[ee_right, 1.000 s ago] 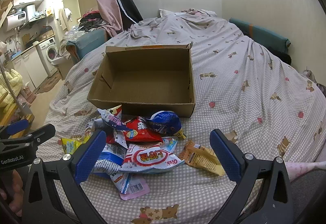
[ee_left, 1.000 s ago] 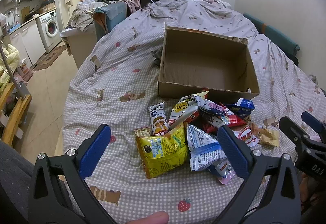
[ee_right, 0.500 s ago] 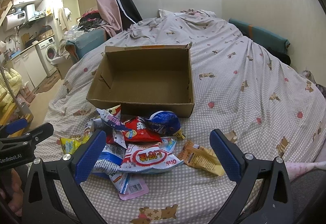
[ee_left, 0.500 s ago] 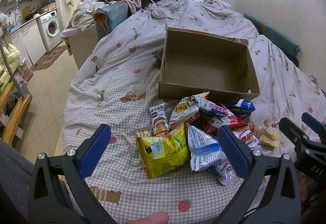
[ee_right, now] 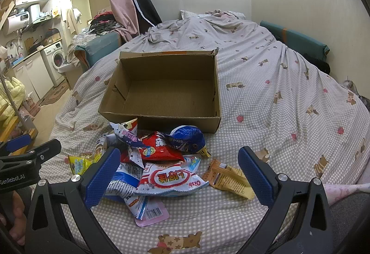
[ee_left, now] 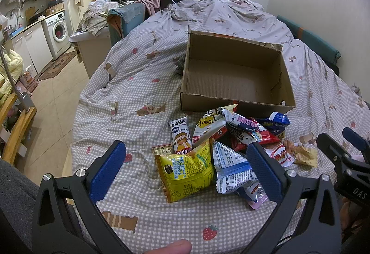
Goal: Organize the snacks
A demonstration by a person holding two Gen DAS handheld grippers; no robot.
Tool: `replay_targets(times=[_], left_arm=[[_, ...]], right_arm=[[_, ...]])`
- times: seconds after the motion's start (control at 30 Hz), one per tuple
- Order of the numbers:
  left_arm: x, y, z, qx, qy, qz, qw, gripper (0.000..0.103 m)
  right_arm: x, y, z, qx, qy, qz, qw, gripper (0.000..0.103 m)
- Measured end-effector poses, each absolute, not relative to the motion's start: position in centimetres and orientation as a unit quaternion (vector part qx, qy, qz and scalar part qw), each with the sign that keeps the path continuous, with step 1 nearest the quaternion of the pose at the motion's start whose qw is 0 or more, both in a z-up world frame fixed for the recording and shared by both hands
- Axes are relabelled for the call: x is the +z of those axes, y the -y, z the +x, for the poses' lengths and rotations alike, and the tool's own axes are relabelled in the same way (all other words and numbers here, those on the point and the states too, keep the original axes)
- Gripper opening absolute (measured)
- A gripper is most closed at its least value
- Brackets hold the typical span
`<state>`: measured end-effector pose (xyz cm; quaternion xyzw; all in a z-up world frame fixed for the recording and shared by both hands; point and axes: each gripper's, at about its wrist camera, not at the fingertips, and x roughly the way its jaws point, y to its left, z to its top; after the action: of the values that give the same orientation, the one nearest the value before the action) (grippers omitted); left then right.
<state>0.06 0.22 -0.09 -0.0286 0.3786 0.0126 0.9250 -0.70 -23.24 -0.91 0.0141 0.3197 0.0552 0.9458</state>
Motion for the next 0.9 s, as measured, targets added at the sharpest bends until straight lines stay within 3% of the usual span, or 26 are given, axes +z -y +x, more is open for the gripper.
replay_targets(times=[0.9], left_arm=[[-0.18, -0.32, 0.04, 0.013, -0.381, -0.030, 0.924, 0.103]], right_arm=[[-1.14, 23.23, -0.73, 0.057, -0.323, 0.012, 0.945, 0.103]])
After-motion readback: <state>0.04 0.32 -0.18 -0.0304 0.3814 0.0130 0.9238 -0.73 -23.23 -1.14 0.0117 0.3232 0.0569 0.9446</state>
